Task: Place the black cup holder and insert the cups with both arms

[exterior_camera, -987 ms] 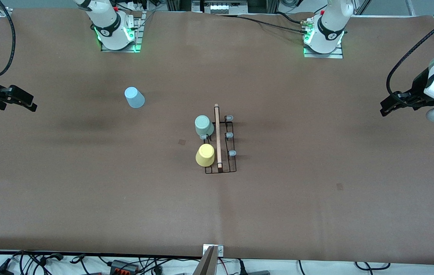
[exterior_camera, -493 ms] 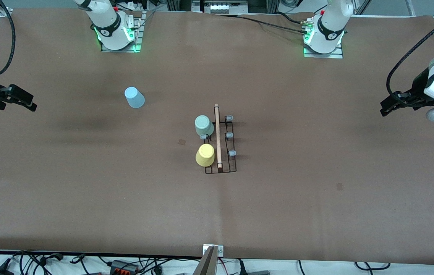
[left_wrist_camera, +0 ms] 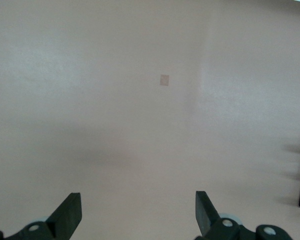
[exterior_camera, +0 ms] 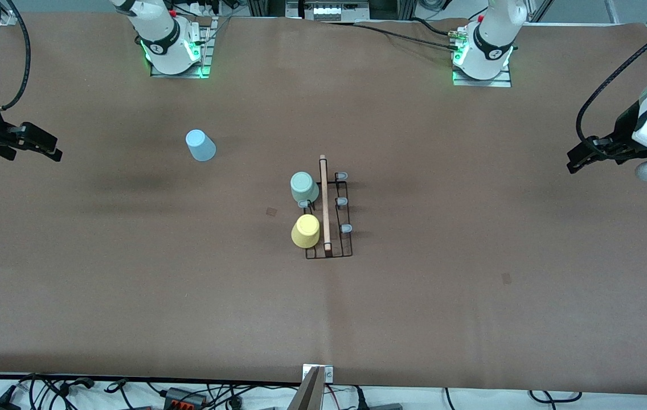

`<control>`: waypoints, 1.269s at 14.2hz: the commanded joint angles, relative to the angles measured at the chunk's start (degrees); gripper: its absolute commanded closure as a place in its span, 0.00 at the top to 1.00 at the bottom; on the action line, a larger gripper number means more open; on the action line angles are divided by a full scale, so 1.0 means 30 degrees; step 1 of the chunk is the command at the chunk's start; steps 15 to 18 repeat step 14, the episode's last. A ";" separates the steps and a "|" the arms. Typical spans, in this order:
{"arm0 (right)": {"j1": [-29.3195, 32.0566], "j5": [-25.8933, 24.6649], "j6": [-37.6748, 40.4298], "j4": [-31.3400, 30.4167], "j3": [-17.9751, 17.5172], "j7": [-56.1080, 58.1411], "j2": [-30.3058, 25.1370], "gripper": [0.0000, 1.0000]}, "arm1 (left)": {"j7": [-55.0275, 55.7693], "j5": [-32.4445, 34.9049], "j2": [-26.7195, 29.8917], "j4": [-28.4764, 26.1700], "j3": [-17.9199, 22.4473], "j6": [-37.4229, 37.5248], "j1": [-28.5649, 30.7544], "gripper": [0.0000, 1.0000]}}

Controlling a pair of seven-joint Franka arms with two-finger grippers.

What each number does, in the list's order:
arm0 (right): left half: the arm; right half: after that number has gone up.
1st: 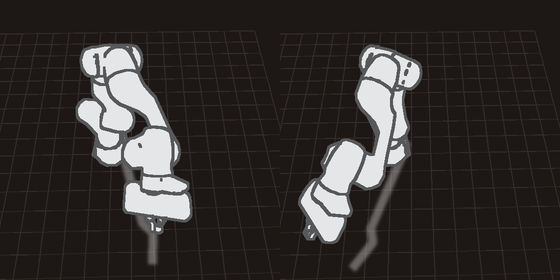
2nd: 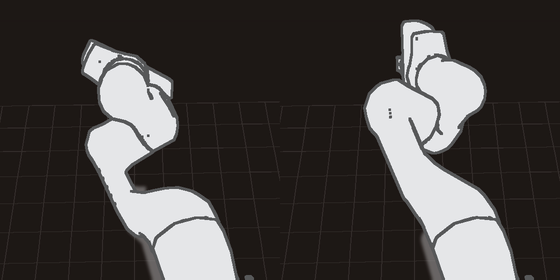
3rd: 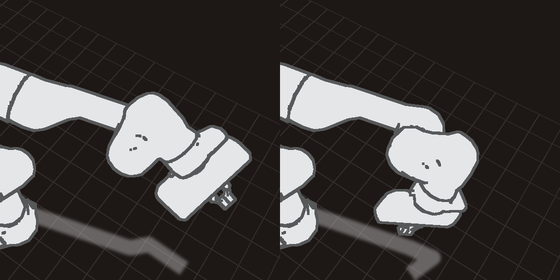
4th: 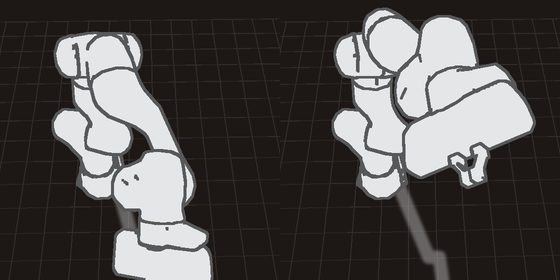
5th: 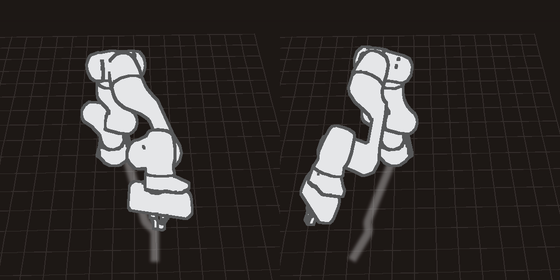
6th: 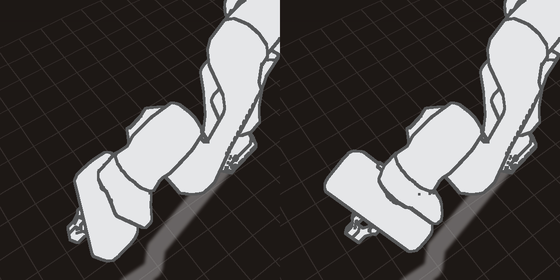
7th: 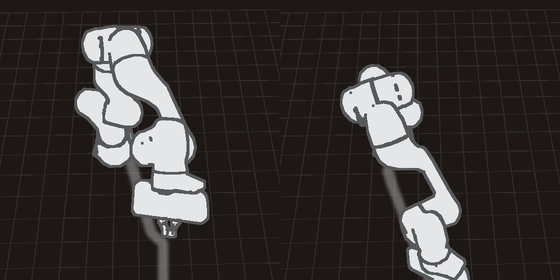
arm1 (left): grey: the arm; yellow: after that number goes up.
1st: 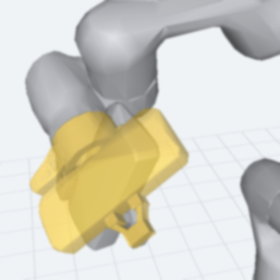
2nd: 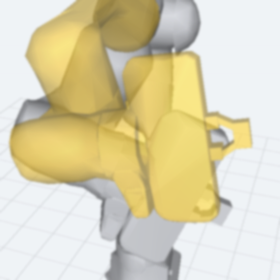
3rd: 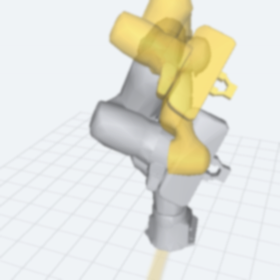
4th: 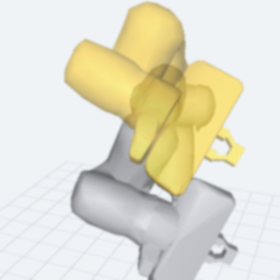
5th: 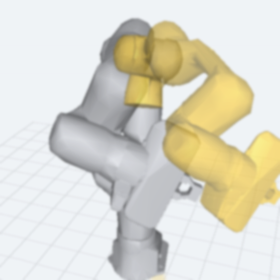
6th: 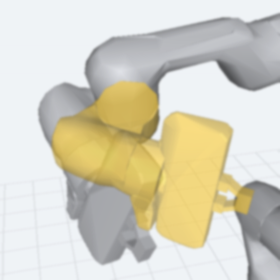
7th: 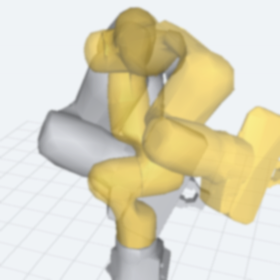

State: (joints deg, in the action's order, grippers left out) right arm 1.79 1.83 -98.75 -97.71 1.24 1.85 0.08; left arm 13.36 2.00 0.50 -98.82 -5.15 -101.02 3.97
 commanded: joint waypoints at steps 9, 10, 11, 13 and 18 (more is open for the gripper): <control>0.0371 -0.0289 0.0369 -0.0389 -0.0412 0.0410 -0.0702 1.00 | -0.0353 0.0153 0.0067 0.0100 0.0078 -0.0017 -0.0006 1.00; 0.0371 -0.0289 0.0340 -0.0419 -0.0412 0.0410 -0.0731 1.00 | -0.0353 0.0153 0.0067 0.0100 0.0078 -0.0017 -0.0006 1.00; 0.0371 -0.0289 0.0369 -0.0419 -0.0412 0.0410 -0.0731 1.00 | -0.0353 0.0153 0.0038 0.0100 0.0078 -0.0017 -0.0006 1.00; 0.0371 -0.0289 0.0398 -0.0448 -0.0412 0.0381 -0.0790 1.00 | -0.0353 0.0153 0.0038 0.0100 0.0078 -0.0017 -0.0006 1.00; 0.0371 -0.0289 0.0369 -0.0448 -0.0412 0.0381 -0.0790 1.00 | -0.0353 0.0153 0.0038 0.0100 0.0078 -0.0017 -0.0006 1.00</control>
